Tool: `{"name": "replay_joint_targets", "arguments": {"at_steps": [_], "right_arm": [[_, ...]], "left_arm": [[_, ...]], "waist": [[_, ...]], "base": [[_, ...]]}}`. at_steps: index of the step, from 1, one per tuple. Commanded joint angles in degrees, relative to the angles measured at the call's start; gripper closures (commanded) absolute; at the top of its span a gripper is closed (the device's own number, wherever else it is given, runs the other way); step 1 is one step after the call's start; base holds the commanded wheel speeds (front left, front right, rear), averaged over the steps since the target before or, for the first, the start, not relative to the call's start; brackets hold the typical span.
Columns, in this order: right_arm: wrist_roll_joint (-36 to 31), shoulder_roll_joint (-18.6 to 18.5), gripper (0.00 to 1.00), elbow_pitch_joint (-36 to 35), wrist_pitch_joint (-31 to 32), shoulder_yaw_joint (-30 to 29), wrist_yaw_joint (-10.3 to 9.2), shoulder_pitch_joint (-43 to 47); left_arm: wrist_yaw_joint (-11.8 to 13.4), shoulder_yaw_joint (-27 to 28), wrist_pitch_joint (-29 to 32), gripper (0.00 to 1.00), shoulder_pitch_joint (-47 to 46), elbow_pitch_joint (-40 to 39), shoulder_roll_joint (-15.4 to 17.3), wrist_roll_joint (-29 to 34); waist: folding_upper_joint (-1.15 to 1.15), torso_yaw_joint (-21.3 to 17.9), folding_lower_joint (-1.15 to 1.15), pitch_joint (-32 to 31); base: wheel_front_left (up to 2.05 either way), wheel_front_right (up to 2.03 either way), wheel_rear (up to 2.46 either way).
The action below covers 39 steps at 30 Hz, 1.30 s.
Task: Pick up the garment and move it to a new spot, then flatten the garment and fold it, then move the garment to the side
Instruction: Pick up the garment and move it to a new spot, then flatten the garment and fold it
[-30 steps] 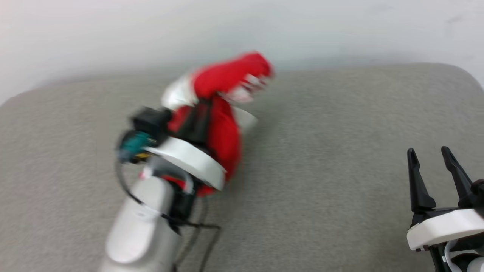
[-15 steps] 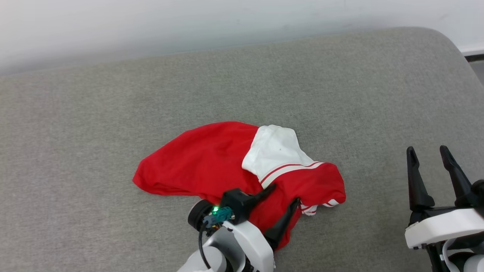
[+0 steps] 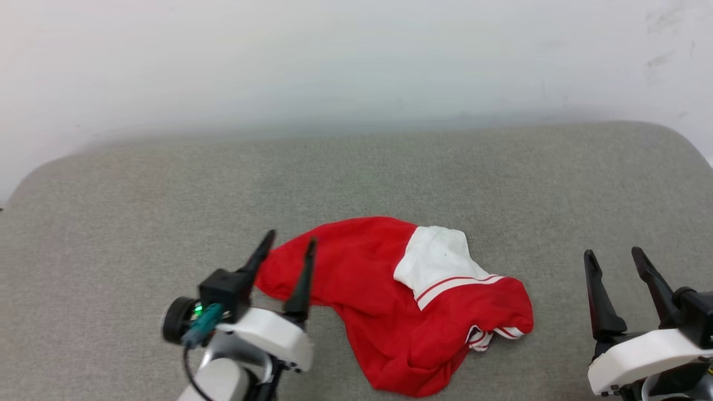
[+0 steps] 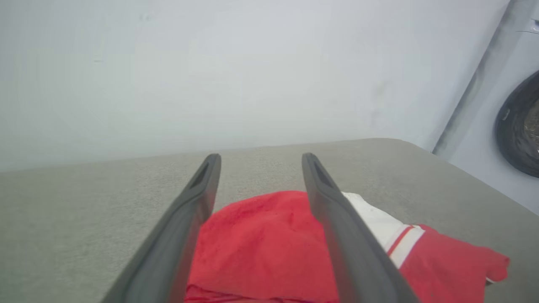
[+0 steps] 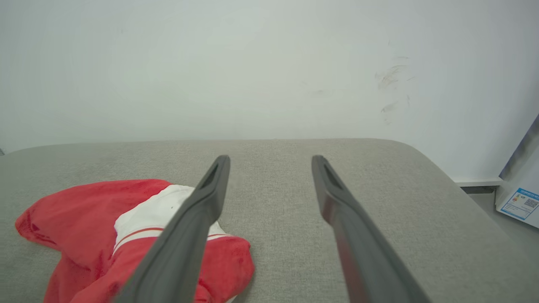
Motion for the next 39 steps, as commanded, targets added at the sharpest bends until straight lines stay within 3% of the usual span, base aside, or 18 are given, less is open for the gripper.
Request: {"name": "replay_joint_targets", "arguments": {"at_steps": [1, 11, 23, 28, 34, 39], "right_arm": [[-0.48, 0.07, 0.00, -0.56, 0.39, 0.37, -0.04, 0.99], [0.13, 0.07, 0.00, -1.32, 1.53, 1.36, -0.04, 3.34], [0.45, -0.04, 0.00, 1.56, 4.23, 2.15, -0.04, -0.50], [5.71, -4.75, 0.00, 8.58, 13.85, 7.23, -0.04, -6.15], [14.41, -11.72, 0.00, 12.98, 28.55, 18.52, -0.04, -15.47], [18.29, -15.29, 0.00, 14.92, 36.41, 28.60, -0.05, -22.53]], "left_arm": [[1.31, 1.65, -0.54, 0.00, 1.65, -0.55, 1.04, -0.21], [6.57, 9.01, -1.36, 0.00, 10.11, -5.35, 6.19, -0.48], [7.19, 9.13, -0.69, 0.00, 11.44, -8.61, 6.85, -1.04], [7.03, 8.26, -0.90, 0.00, 9.91, -9.57, 6.05, -0.37], [6.37, 7.01, -1.16, 0.00, 7.64, -9.75, 4.62, 0.19], [5.66, 6.73, -1.40, 0.00, 5.80, -9.28, 3.22, 0.46]], "waist": [[0.00, 0.99, 0.00, -1.37], [0.00, 1.27, 0.00, -2.99], [0.00, 1.86, 0.00, -1.93], [0.00, 4.05, 0.00, -0.49], [0.00, 7.02, 0.00, 2.60], [0.00, 9.19, 0.00, 4.93]], "base": [[0.00, 0.00, 0.00], [0.00, 0.00, 0.00], [0.00, 0.00, 0.00], [0.00, 0.00, 0.00], [0.00, 0.00, 0.00], [0.00, 0.00, 0.00]]}}
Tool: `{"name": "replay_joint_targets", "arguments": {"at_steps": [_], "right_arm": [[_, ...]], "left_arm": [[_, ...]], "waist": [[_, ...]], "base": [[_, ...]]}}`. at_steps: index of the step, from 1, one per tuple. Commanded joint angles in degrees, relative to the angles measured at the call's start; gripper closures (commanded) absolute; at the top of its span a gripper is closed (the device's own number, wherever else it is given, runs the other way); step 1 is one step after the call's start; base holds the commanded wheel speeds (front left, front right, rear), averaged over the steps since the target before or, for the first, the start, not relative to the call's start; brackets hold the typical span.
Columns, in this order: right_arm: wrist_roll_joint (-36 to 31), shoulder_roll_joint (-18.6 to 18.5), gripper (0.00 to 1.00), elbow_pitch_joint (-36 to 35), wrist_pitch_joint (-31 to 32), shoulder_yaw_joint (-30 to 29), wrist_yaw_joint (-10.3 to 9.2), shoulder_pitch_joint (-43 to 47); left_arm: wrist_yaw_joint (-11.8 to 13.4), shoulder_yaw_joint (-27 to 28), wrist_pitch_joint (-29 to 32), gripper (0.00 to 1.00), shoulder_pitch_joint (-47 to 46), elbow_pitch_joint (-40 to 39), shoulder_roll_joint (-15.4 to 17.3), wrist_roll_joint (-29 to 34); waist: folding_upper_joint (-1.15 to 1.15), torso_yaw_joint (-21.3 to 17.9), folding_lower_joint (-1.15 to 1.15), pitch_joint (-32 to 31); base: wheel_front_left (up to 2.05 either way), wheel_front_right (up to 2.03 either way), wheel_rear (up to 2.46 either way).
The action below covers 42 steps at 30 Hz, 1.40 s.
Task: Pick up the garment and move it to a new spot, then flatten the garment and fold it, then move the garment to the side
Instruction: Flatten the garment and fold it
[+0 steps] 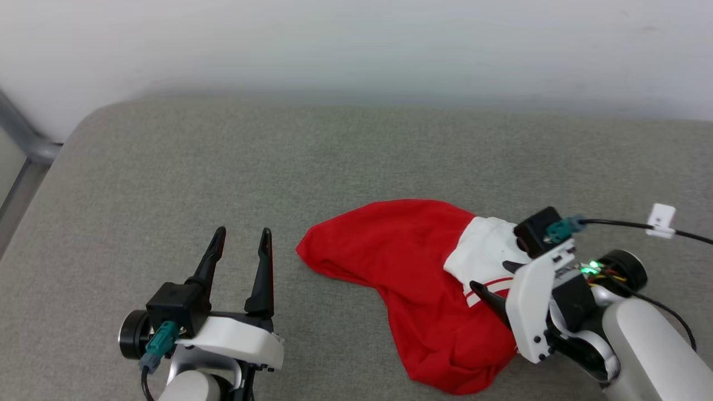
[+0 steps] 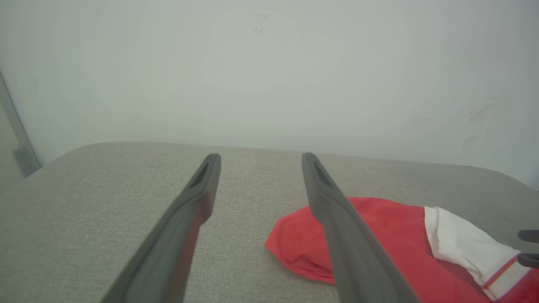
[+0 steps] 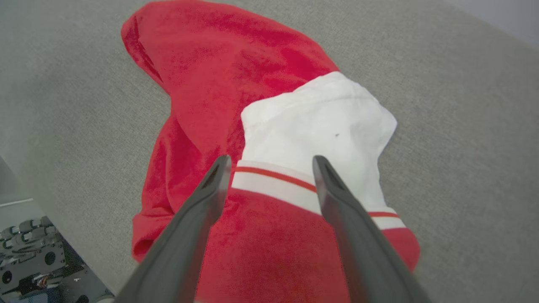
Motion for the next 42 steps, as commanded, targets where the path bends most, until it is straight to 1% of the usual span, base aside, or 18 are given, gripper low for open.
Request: {"name": "replay_joint_targets", "arguments": {"at_steps": [1, 2, 5, 8, 11, 12, 13, 14, 18, 21, 25, 29, 33, 37, 39, 40, 42], "right_arm": [[1.23, -1.38, 0.00, 1.19, 2.24, 3.40, -0.05, -3.24], [1.23, -1.38, 0.00, 1.19, 2.24, 3.40, -0.05, -3.24], [2.04, -2.72, 0.00, 3.61, 4.14, 7.66, -0.05, -6.78], [2.07, -3.79, 0.00, 7.61, 5.49, 10.21, -0.05, -9.20], [3.16, -3.89, 0.00, 11.28, 6.52, 11.53, -0.04, -10.34], [3.39, -3.99, 0.53, 12.08, 6.52, 11.74, -0.04, -10.61], [3.71, -3.90, 0.93, 12.57, 6.04, 11.63, -0.04, -10.85], [3.62, -4.02, 1.00, 12.93, 5.75, 11.58, -0.04, -11.12], [3.17, -3.79, 1.00, 12.09, 1.89, 9.97, -0.04, -11.97], [2.50, -3.77, 1.00, 10.75, -1.32, 7.17, -0.05, -12.14], [1.33, -3.24, 1.00, 8.87, -5.01, -0.09, -0.05, -9.78], [0.25, -1.46, 1.00, 7.40, -8.15, -10.29, -0.04, -5.35], [-0.61, 2.11, 1.00, 7.40, -11.03, -21.02, -0.04, 1.38], [-1.27, 7.68, 1.00, 8.33, -14.29, -30.12, -0.04, 8.85], [-1.26, 10.44, 1.00, 9.03, -15.92, -33.67, -0.04, 12.65], [-1.13, 11.40, 0.99, 9.26, -16.91, -35.39, -0.04, 14.00], [-0.92, 12.99, 0.90, 10.19, -18.14, -37.26, -0.04, 16.80]], "left_arm": [[-0.55, 0.01, -0.29, 0.00, -1.33, 0.32, -0.49, 0.33], [-0.55, 0.01, -0.29, 0.00, -1.33, 0.32, -0.49, 0.33], [-0.91, 0.00, -0.40, 0.00, -2.12, 0.74, -1.16, 0.66], [-1.35, 0.05, -0.47, 0.00, -2.78, 1.24, -1.77, 0.97], [-1.73, -0.06, -0.52, 0.00, -3.01, 2.00, -2.10, 1.25], [-1.89, -0.06, -0.52, 0.00, -2.92, 2.13, -2.19, 1.31], [-2.06, -0.03, -0.53, 0.00, -2.76, 2.30, -2.24, 1.35], [-2.23, 0.02, -0.54, 0.00, -2.58, 2.47, -2.27, 1.47], [-2.33, 0.55, -0.54, 0.00, -1.57, 2.97, -2.02, 1.75], [-2.27, 0.83, -0.48, 0.00, -1.04, 2.99, -1.76, 1.83], [-2.23, 1.08, -0.44, 0.00, -0.15, 2.78, -1.32, 1.63], [-1.80, 1.37, -0.27, 0.00, 0.56, 2.31, -0.94, 1.37], [-1.76, 1.31, 0.06, 0.00, 0.94, 1.98, -0.67, 1.16], [-1.65, 1.04, 0.41, 0.00, 1.05, 1.85, -0.56, 0.89], [-1.68, 0.92, 0.62, 0.00, 1.16, 1.96, -0.44, 0.82], [-1.65, 0.93, 0.63, 0.00, 1.24, 1.98, -0.45, 0.73], [-1.53, 0.91, 0.67, 0.00, 1.50, 2.07, -0.44, 0.58]], "waist": [[0.00, 1.76, 0.00, 1.98], [0.00, 1.76, 0.00, 1.98], [0.00, 2.57, 0.00, 3.30], [0.00, 3.15, 0.00, 4.26], [0.00, 3.71, 0.00, 4.43], [0.00, 3.76, 0.00, 4.39], [0.00, 3.77, 0.00, 4.33], [0.00, 3.73, 0.00, 4.19], [0.00, 2.73, 0.00, 3.06], [0.00, 1.47, 0.00, 2.02], [0.00, -0.57, 0.00, 0.78], [0.00, -2.71, 0.00, 0.11], [0.00, -4.16, 0.00, 0.06], [0.00, -4.88, 0.00, 0.02], [0.00, -5.12, 0.00, -0.09], [0.00, -5.23, 0.00, -0.13], [0.00, -5.46, 0.00, -0.34]], "base": [[0.00, 0.00, 0.00], [0.00, 0.00, 0.00], [0.00, 0.00, 0.00], [0.00, 0.00, 0.00], [0.00, 0.00, 0.00], [0.00, 0.00, 0.00], [0.00, 0.00, 0.00], [0.00, 0.00, 0.00], [0.00, 0.00, 0.00], [0.00, 0.00, 0.00], [0.00, 0.00, 0.00], [0.00, 0.00, 0.00], [0.00, 0.00, 0.00], [0.00, 0.00, 0.00], [0.00, 0.00, 0.00], [0.00, 0.00, 0.00], [0.00, 0.00, 0.00]]}}
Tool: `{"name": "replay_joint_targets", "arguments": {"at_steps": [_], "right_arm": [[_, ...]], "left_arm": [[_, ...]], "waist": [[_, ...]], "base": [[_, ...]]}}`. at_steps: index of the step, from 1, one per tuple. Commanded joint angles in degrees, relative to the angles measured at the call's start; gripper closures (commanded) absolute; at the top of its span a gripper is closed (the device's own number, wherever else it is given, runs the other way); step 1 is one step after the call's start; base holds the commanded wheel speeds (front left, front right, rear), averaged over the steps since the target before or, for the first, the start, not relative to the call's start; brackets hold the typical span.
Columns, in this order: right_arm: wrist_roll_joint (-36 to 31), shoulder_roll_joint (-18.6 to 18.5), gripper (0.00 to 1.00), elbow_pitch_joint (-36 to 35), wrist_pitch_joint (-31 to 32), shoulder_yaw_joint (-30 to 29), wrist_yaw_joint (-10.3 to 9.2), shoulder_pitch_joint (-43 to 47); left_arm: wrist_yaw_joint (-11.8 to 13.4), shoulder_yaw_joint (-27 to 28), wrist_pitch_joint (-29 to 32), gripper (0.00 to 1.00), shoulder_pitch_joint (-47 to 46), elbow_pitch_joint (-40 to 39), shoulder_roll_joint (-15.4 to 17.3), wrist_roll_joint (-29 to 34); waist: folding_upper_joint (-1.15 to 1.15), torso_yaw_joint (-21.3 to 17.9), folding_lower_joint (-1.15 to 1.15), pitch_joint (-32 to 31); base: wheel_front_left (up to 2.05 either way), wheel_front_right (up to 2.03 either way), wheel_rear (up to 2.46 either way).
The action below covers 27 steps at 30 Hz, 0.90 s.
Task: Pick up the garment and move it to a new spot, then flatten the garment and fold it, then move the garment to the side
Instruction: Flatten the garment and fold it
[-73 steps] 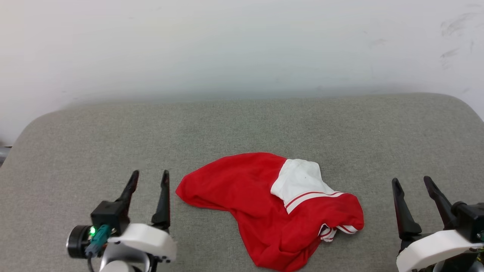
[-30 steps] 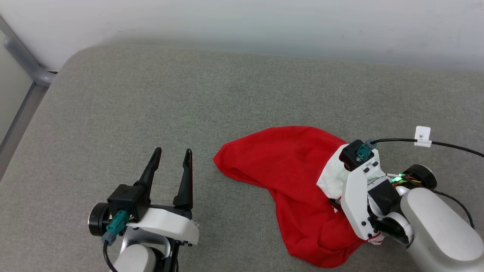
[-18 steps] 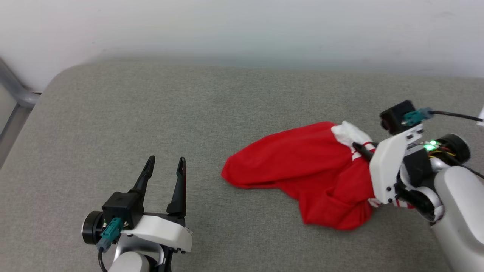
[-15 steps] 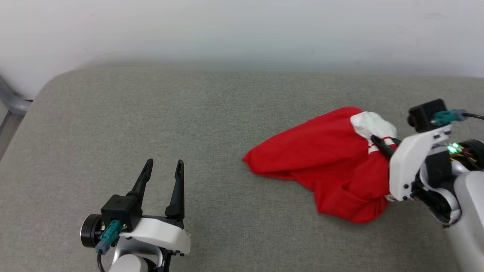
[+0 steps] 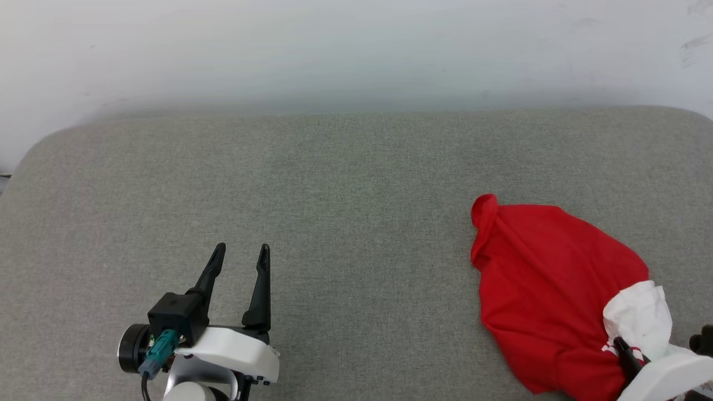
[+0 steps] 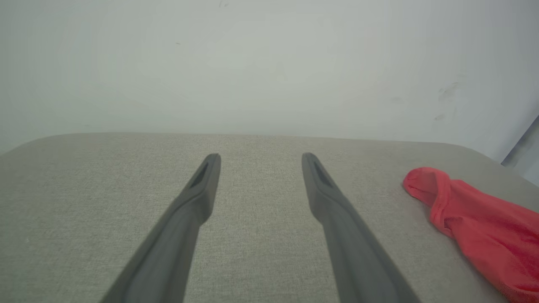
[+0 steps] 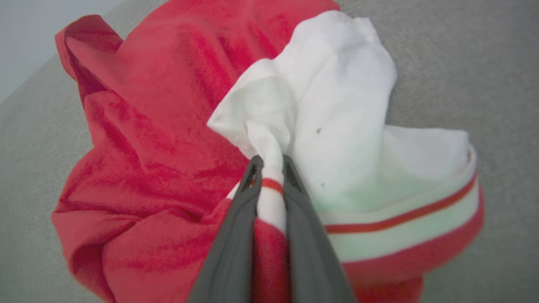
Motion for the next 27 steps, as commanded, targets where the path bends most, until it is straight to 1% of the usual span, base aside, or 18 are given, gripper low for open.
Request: {"name": "replay_joint_targets", "arguments": {"at_steps": [1, 5, 7, 9, 11, 14, 16, 21, 22, 23, 24, 27], "right_arm": [[0.94, 1.36, 0.00, -0.52, -5.07, -1.04, -0.04, 2.91], [-0.43, 1.68, 0.00, -3.54, -14.23, -0.29, -0.04, 4.10], [-1.23, 1.74, 0.00, -5.07, -17.82, 0.20, -0.04, 4.61], [-1.56, 1.73, 0.00, -6.23, -19.70, 0.45, -0.04, 5.16], [-2.75, 1.74, 0.00, -7.38, -19.28, 0.23, -0.04, 5.69], [-3.50, 1.68, 0.00, -8.12, -15.16, -0.72, -0.04, 6.24], [-3.05, 0.63, 0.00, -8.80, -10.76, -1.46, -0.04, 5.77], [-3.63, -4.65, 0.00, -7.83, 3.02, -3.21, -0.03, 3.03], [-4.08, -8.17, 0.00, -6.50, 9.43, -2.88, -0.04, 0.64], [-3.59, -8.92, 0.00, -5.72, 11.20, -2.52, -0.03, -0.37], [-4.32, -10.47, 0.00, -5.02, 12.60, -1.79, -0.04, -0.98], [-3.37, -12.36, 0.00, -2.77, 15.64, -0.14, -0.03, -3.82]], "left_arm": [[0.46, 0.05, 0.09, 0.00, 1.11, -0.07, 0.33, -0.38], [0.69, -0.13, 0.21, 0.00, 1.69, -0.04, 0.30, -0.60], [0.80, -0.17, 0.29, 0.00, 2.17, -0.09, 0.42, -0.76], [0.89, -0.16, 0.41, 0.00, 2.64, -0.13, 0.53, -0.89], [1.02, -0.11, 0.56, 0.00, 2.89, -0.41, 0.66, -0.95], [1.42, -0.06, 0.67, 0.00, 3.33, -0.79, 0.85, -1.09], [1.59, 0.05, 0.70, 0.00, 3.41, -1.18, 0.97, -1.11], [1.96, 0.04, 1.00, 0.00, 2.64, -2.03, 1.12, -1.01], [1.74, -0.22, 0.98, 0.00, 1.20, -2.43, 1.16, -0.65], [1.59, -0.37, 0.97, 0.00, 0.76, -2.41, 1.08, -0.56], [1.48, -0.42, 0.90, 0.00, 0.40, -2.39, 1.06, -0.44], [1.18, -0.69, 0.71, 0.00, -0.92, -2.25, 0.83, -0.29]], "waist": [[0.00, -0.44, 0.00, -0.46], [0.00, -0.72, 0.00, -1.32], [0.00, -0.83, 0.00, -1.84], [0.00, -0.97, 0.00, -2.49], [0.00, -1.10, 0.00, -2.82], [0.00, -1.34, 0.00, -2.97], [0.00, -1.57, 0.00, -2.72], [0.00, -2.05, 0.00, -1.08], [0.00, -1.73, 0.00, 0.83], [0.00, -1.55, 0.00, 1.47], [0.00, -1.33, 0.00, 2.10], [0.00, -0.60, 0.00, 4.01]], "base": [[0.00, 0.00, 0.00], [0.00, 0.00, 0.00], [0.00, 0.00, 0.00], [0.00, 0.00, 0.00], [0.00, 0.00, 0.00], [0.00, 0.00, 0.00], [0.00, 0.00, 0.00], [0.00, 0.00, 0.00], [0.00, 0.00, 0.00], [0.00, 0.00, 0.00], [0.00, 0.00, 0.00], [0.00, 0.00, 0.00]]}}
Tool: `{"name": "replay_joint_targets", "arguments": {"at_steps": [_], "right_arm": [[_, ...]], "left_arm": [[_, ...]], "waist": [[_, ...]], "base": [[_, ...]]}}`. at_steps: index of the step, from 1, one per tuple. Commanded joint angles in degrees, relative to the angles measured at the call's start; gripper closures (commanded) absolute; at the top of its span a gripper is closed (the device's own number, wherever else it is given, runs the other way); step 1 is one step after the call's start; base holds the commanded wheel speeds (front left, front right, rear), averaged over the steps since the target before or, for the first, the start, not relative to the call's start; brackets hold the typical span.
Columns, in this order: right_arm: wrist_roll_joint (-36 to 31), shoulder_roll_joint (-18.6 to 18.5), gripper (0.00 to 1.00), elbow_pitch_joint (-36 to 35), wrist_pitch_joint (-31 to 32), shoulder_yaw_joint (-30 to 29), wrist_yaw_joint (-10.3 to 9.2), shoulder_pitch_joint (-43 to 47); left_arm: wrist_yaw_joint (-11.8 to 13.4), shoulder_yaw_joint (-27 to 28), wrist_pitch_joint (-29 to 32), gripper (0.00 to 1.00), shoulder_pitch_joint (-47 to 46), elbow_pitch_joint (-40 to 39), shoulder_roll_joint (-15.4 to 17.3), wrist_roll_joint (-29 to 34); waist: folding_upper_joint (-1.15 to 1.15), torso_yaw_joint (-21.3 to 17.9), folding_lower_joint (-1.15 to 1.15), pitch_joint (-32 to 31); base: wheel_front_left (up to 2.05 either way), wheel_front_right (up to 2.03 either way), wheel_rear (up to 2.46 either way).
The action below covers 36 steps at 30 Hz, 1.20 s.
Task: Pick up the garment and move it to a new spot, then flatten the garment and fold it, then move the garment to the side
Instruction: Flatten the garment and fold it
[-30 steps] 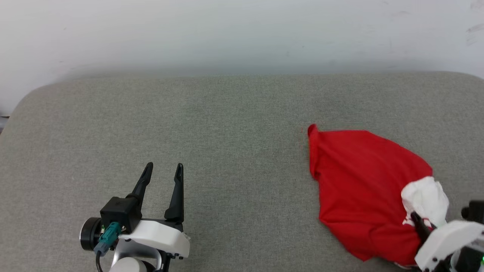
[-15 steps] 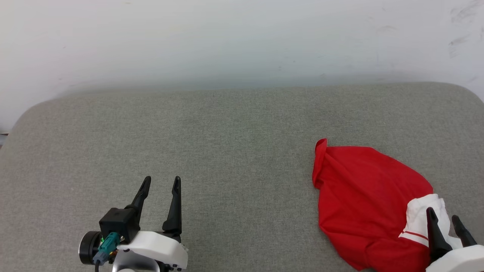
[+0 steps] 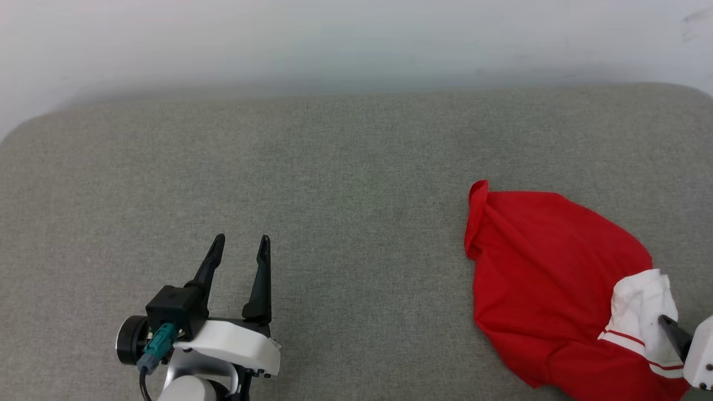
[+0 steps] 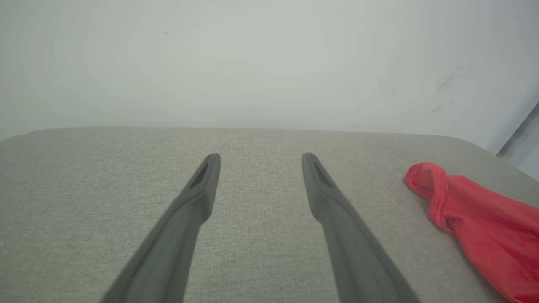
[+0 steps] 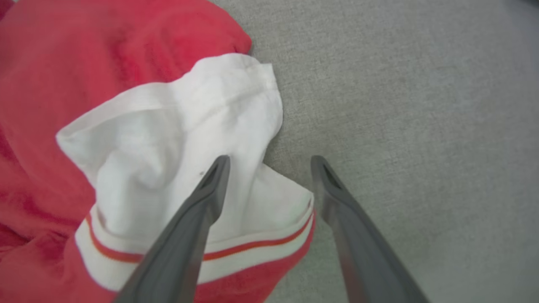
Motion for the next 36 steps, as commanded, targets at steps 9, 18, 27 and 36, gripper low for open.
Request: {"name": "replay_joint_targets", "arguments": {"at_steps": [9, 18, 27, 36], "right_arm": [[3.21, -1.04, 0.96, 10.54, 6.31, 6.23, -0.01, -4.56], [-1.83, -1.36, 1.00, 1.70, -3.99, 8.18, -0.03, -8.65], [-1.59, 6.50, 1.00, -9.26, -11.06, 16.13, -0.02, -15.69], [5.10, 12.40, 1.00, -8.87, -14.47, 38.01, -0.03, -18.94]], "left_arm": [[-0.51, -0.18, -1.13, 0.00, -2.90, 1.53, -0.75, 0.30], [-0.50, 0.25, -1.44, 0.00, -1.89, 2.69, -0.46, -0.22], [-0.54, -0.22, -1.25, 0.00, -0.95, 2.85, -0.27, -0.58], [-0.51, -1.05, -0.83, 0.00, -1.10, 2.35, -0.48, -0.88]], "waist": [[0.00, 2.42, 0.00, 4.40], [0.00, 1.78, 0.00, 1.69], [0.00, 1.57, 0.00, -1.41], [0.00, 4.34, 0.00, -1.18]], "base": [[0.00, 0.00, 0.00], [0.00, 0.00, 0.00], [0.00, 0.00, 0.00], [0.00, 0.00, 0.00]]}}
